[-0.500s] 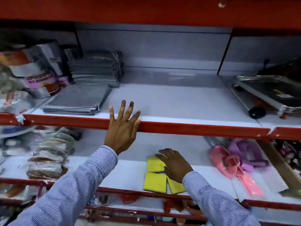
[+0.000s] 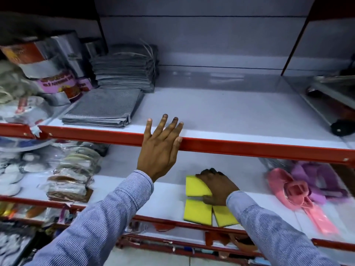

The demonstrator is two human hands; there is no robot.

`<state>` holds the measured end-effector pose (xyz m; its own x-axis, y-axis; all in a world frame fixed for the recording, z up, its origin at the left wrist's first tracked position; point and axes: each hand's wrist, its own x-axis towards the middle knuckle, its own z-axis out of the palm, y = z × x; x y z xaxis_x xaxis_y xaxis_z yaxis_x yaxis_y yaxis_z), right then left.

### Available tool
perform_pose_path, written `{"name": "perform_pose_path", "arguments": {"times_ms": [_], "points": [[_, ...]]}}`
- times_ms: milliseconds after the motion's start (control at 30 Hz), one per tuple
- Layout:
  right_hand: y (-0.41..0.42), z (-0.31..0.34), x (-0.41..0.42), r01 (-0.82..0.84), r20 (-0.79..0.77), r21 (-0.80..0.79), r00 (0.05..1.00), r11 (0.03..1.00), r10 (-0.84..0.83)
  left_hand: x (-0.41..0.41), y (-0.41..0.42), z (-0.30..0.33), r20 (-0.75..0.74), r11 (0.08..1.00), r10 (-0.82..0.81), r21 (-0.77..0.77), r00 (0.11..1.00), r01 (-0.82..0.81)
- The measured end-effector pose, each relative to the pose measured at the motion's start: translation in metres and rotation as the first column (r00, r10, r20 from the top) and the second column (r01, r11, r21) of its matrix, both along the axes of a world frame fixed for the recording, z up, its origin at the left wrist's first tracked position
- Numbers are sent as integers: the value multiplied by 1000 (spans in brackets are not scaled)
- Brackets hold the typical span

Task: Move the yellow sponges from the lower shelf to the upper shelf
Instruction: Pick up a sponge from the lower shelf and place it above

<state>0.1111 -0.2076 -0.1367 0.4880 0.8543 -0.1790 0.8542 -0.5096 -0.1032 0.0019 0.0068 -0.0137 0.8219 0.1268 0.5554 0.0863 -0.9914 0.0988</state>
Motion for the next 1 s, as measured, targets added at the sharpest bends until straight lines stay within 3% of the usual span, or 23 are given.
{"name": "perform_pose_path", "arguments": {"times_ms": [100,200,300,367,433,500,567,633,733,833,900,933,1000], "points": [[-26,36,-19,-233,151,260,968,937,199,-1,-1,0,18,1000,-2,-19,1000,2],[-43,80,-36,-451,346,446,884,773,315,-1,-4,1,17,1000,4,-26,1000,-3],[-45,129,-43,-548,530,601,818,581,224,0,-4,-1,18,1000,2,-29,1000,-2],[-36,161,-41,-510,557,695,828,508,69,0,-4,-1,18,1000,0,-24,1000,1],[-19,184,-30,-323,440,788,891,524,-114,1,-4,-3,25,999,-13,-34,1000,14],[-1,199,-18,-45,258,799,927,600,-273,1,-5,-2,46,999,-4,-44,999,6],[12,202,-7,155,166,673,921,723,-352,0,-7,-2,43,999,7,-45,999,-5],[16,197,1,240,141,536,920,809,-366,0,-6,0,37,999,12,-38,999,-10],[7,192,-1,159,160,648,928,745,-337,0,-6,0,67,1000,11,-29,998,-9],[-13,180,-6,-206,343,819,924,536,-170,2,-9,3,84,1000,20,-21,996,-19],[-25,153,-14,-412,476,786,879,461,-24,4,-8,-1,84,999,26,-32,996,-23],[-28,140,-18,-474,522,737,852,482,40,4,-8,2,85,999,27,-32,996,-25],[-28,99,-19,-450,443,632,878,630,182,7,-6,5,66,999,35,-35,997,-33]]}}
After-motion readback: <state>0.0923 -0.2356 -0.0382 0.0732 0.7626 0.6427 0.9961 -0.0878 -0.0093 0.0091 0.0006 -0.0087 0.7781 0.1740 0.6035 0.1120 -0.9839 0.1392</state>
